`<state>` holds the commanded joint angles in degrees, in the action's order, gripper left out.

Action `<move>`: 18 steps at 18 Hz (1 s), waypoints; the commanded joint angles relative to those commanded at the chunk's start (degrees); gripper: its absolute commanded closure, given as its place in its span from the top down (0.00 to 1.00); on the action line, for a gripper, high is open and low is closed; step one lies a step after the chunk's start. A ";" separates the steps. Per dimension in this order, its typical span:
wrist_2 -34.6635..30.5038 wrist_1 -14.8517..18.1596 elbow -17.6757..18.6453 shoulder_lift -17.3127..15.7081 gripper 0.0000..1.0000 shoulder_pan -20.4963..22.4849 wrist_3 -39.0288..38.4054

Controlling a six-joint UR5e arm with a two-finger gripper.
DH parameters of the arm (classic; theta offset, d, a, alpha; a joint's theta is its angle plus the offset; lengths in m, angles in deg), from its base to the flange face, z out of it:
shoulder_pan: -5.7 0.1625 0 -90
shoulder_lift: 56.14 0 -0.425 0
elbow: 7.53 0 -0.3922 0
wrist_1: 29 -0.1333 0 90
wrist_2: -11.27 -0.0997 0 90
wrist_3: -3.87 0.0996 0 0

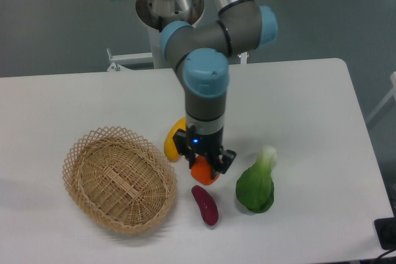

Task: Pick up the orange from the basket
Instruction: 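Lift the held orange out of the basket and carry it away, then hold the orange raised above the bok choy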

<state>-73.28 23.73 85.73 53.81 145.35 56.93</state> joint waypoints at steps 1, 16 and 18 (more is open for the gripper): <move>-0.09 0.70 -0.62 0.09 0.43 1.75 2.89; -2.63 8.70 -4.58 3.16 0.46 13.28 18.91; -2.72 8.00 -4.58 3.95 0.47 13.28 19.26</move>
<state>-76.01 31.73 81.15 57.76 158.63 76.20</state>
